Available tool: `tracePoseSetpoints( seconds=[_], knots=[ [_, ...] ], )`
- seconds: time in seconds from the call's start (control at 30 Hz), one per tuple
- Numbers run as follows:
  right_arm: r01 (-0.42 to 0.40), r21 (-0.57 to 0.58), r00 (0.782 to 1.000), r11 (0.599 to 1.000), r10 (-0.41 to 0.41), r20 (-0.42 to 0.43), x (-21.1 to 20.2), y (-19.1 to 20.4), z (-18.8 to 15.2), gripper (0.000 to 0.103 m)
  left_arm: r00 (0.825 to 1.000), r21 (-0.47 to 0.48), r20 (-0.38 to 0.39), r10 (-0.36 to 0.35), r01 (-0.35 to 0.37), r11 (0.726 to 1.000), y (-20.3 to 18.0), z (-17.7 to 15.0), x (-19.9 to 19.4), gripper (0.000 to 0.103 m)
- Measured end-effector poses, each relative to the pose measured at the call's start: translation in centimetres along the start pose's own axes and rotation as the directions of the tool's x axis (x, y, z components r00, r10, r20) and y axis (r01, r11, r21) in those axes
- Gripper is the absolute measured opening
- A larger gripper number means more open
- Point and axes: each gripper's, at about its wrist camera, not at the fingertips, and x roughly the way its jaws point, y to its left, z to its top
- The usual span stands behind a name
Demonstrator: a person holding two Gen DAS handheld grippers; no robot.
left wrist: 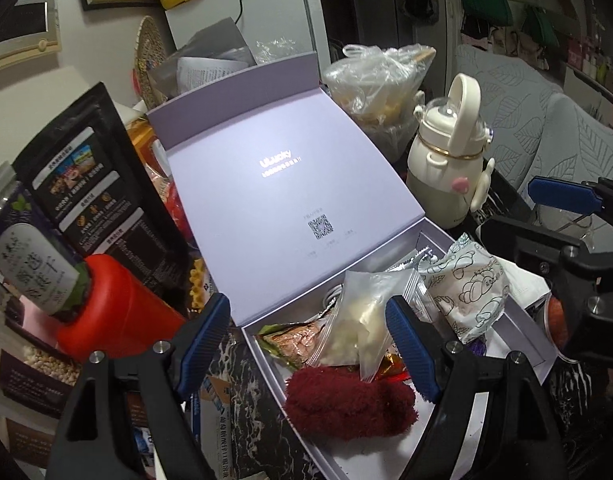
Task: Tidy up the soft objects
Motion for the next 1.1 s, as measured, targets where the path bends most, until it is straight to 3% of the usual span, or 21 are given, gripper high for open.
tracePoseSetpoints(
  seconds=[0.4, 0.77, 1.1],
  knots=[
    [0.041, -0.04, 0.992, 0.998, -0.036, 0.117, -6.9, 2.8, 0.1, 0.075, 0.991, -0.014, 0.134, -0.025, 0.027, 1.0, 1.0, -0.2, -7.6, 0.08],
    [0.068, -0.074, 0.967, 0.995, -0.048, 0.249, -14.4, 6.3, -1.4, 0.077, 0.962, -0.014, 0.271, -0.037, 0.042, 0.999, 1.9, -2.5, -15.7, 0.08],
    [0.1, -0.059, 0.945, 0.993, -0.076, 0.317, -19.7, 8.8, -5.0, 0.081, 0.934, -0.011, 0.353, -0.054, 0.062, 0.998, 2.3, -6.4, -20.9, 0.08]
  ],
)
